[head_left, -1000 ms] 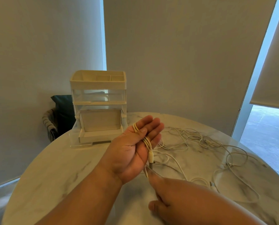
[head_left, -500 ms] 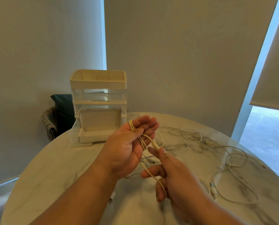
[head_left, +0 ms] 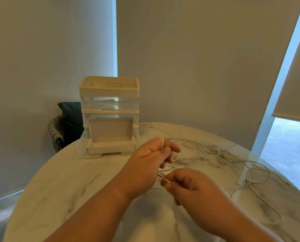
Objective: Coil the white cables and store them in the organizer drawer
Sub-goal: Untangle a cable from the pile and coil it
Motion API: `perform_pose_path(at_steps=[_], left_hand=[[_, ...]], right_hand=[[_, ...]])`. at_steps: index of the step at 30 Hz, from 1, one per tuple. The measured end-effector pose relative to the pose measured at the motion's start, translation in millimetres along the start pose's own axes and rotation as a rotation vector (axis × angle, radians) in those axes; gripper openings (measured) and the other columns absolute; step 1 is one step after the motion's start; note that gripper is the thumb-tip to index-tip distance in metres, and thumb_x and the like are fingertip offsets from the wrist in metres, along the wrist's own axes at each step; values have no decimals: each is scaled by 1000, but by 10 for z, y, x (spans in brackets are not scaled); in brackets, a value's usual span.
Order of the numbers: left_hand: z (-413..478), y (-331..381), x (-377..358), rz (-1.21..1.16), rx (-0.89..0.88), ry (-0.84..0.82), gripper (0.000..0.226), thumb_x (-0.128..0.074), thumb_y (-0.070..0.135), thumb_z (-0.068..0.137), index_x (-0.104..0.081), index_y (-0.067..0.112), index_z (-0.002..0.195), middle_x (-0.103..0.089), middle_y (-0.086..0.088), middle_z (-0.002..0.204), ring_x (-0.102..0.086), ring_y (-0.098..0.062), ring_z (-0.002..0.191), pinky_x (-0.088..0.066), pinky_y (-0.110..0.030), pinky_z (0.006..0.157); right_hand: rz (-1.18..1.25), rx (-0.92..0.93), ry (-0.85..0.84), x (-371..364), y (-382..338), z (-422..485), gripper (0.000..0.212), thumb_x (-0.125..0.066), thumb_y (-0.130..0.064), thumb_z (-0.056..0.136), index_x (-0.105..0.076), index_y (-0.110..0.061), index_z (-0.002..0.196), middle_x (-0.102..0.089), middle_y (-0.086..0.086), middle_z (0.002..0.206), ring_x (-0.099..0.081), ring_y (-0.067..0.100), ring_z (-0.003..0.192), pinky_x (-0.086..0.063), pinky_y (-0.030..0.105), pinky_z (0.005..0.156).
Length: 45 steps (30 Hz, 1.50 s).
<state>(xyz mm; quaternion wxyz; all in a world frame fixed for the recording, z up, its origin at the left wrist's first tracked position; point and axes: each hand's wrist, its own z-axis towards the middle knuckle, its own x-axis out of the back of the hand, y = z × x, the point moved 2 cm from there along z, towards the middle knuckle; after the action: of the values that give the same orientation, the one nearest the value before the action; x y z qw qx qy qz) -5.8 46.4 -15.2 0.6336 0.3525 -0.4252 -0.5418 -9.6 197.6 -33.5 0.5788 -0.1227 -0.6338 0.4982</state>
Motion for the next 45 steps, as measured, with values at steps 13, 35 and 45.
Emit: perform_pose_path(at_steps=[13, 35, 45], left_hand=[[-134, 31, -166, 245, 211, -494, 32, -45, 33, 91, -67, 9, 97, -62, -1, 82, -55, -8, 73, -44, -21, 68], [-89, 125, -16, -998, 229, -757, 29, -38, 25, 101, -59, 12, 85, -58, 7, 61, -47, -5, 47, -35, -22, 52], [50, 127, 295, -1293, 99, -336, 14, -51, 15, 95, -63, 11, 91, -50, 7, 60, -36, -5, 47, -37, -20, 52]], right_hand=[[-399, 298, 374, 494, -88, -75, 9, -77, -42, 71, -68, -39, 71, -65, -23, 70, -62, 0, 75, -41, 13, 58], [-24, 433, 323, 427, 21, 19, 15, -64, -46, 91, -69, -31, 90, -61, 1, 66, -56, 14, 60, -45, 24, 57], [-268, 135, -96, 91, 276, 185, 31, -51, -32, 102, -62, -48, 126, -58, -48, 104, -49, -26, 104, -40, 8, 95]])
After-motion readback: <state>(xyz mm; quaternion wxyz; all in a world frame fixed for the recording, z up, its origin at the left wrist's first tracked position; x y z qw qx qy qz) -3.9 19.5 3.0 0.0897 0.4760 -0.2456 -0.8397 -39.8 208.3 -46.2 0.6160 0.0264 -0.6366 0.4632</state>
